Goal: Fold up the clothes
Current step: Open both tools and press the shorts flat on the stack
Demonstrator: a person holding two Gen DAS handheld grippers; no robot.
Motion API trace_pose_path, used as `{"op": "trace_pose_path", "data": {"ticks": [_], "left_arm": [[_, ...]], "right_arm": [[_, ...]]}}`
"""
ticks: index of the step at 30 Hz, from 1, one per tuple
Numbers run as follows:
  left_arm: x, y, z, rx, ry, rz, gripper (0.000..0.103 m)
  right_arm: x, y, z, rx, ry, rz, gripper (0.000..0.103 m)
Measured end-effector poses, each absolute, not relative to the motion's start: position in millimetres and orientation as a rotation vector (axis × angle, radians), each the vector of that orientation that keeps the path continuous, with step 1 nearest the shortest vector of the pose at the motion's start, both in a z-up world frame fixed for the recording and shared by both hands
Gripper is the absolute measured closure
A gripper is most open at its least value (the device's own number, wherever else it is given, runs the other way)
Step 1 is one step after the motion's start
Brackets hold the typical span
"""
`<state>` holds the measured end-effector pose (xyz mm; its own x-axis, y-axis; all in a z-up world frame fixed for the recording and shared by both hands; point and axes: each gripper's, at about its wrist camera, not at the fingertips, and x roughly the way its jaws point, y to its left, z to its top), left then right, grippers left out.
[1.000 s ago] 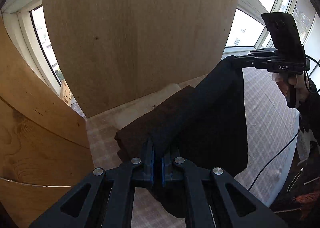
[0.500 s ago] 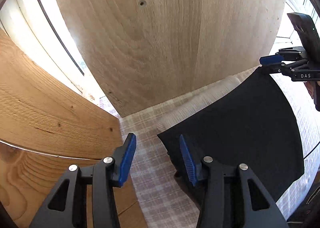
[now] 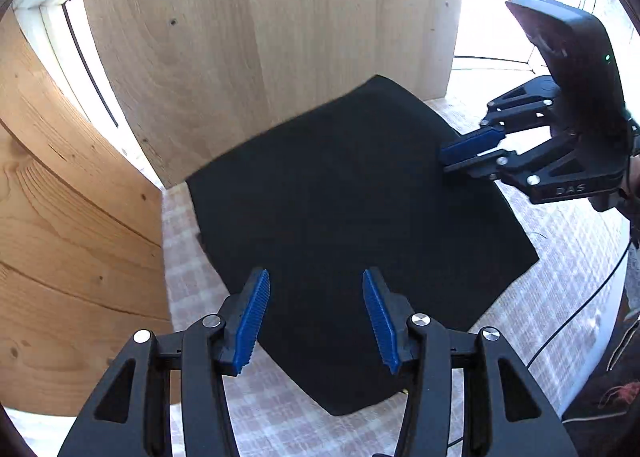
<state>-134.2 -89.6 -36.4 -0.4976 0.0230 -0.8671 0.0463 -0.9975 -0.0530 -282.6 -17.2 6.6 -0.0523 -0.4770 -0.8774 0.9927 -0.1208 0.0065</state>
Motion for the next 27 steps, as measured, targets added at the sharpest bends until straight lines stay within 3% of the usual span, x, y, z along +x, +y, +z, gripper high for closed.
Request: {"op": "trace_pose_path", "data": {"ticks": [4, 12, 18, 22, 23, 24, 25, 27], "left_arm": [[-128.7, -70.3, -69.2, 1.674, 0.174, -2.695, 0.053], [-102.2, -76.7, -35.3, 1.519, 0.126, -2.677, 0.052], [-99.0, -94.1, -46.2, 1.529, 0.243, -2.672, 0.048], [-100.5, -95.1, -57.9, 1.576, 0.249, -2.619, 0.050], [-100.7, -97.0, -51.4, 1.526, 0.285, -2.638, 0.050], [-101.5, -99.7, -40.2, 1.447, 0.342, -2.675, 0.046], [-104.5, -102.3, -30.7, 1.377, 0.370, -2.699, 0.044], [-116.7, -105.9, -18.4, 1.279, 0.368, -2.709, 0.033]], "right_arm": [[-315.8, -7.1, -22.5, 0.996, 0.768, -1.557, 0.086], [-275.6, 27.3, 34.8, 0.872, 0.667, -1.539, 0.085], [-244.3, 29.7, -3.0, 0.856, 0.901, -1.485, 0.084], [-271.6, 41.8, 6.4, 0.977, 0.672, -1.514, 0.083], [-277.0, 44.5, 15.6, 0.972, 0.609, -1.542, 0.080], [-280.6, 44.1, 24.3, 0.941, 0.570, -1.602, 0.064], [-284.3, 43.6, 33.0, 0.909, 0.531, -1.662, 0.039], [-291.6, 31.2, 41.6, 0.876, 0.504, -1.755, 0.026]]}}
